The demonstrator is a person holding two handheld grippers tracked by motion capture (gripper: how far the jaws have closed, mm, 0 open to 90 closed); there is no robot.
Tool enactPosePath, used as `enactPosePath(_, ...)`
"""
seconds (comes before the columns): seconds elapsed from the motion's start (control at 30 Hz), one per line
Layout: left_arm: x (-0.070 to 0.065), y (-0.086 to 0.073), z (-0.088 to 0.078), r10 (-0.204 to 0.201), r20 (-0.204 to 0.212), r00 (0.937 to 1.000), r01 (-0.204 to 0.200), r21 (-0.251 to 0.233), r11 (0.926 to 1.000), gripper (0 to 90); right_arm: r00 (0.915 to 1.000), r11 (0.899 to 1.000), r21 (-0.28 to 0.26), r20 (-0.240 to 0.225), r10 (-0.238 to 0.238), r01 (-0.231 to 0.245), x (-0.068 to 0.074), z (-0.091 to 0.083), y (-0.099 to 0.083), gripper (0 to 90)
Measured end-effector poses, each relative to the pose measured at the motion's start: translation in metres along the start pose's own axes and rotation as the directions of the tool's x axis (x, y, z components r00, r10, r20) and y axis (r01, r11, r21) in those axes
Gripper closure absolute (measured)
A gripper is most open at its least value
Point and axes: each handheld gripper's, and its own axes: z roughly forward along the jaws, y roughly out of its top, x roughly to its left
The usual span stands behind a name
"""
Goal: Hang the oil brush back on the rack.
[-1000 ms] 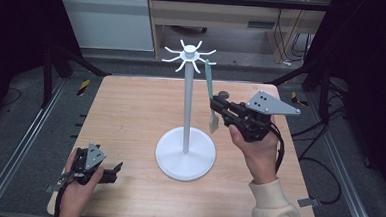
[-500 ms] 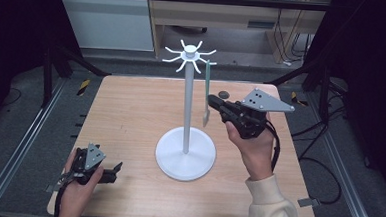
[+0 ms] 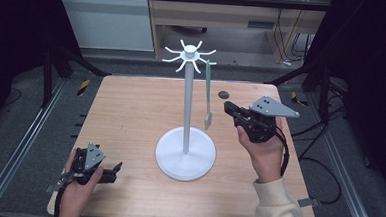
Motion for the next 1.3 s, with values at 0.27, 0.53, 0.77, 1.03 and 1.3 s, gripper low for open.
enactPosePath(0.27, 0.000, 0.000, 0.001, -0.006, 0.002, 1.0000, 0.006, -0.008, 0.9999, 3.5, 0.9927, 0.999, 0.028, 0.120, 0.015, -0.018, -0.015, -0.010, -0.009, 77.2)
enactPosePath(0.53, 0.000, 0.000, 0.001, -0.007, 0.001, 1.0000, 0.007, -0.011, 0.9999, 3.5, 0.9714, 0.998, 0.061, 0.236, -0.026, 0.012, -0.014, -0.011, -0.007, 53.4)
enactPosePath(0.77, 0.000, 0.000, 0.001, -0.003, 0.002, 1.0000, 0.003, -0.008, 1.0000, 3.5, 0.9462, 0.997, 0.078, 0.322, -0.030, 0.004, -0.018, -0.014, -0.006, 34.5)
enactPosePath(1.03, -0.001, 0.000, 0.001, 0.004, 0.000, 1.0000, -0.004, -0.006, 1.0000, 3.5, 0.9289, 0.995, 0.099, 0.368, -0.040, 0.004, -0.028, -0.017, -0.010, 21.3)
enactPosePath(1.3, -0.001, 0.000, 0.001, 0.005, 0.001, 1.0000, -0.005, -0.005, 1.0000, 3.5, 0.9239, 0.994, 0.112, 0.381, -0.035, -0.008, -0.037, -0.019, -0.018, 13.8)
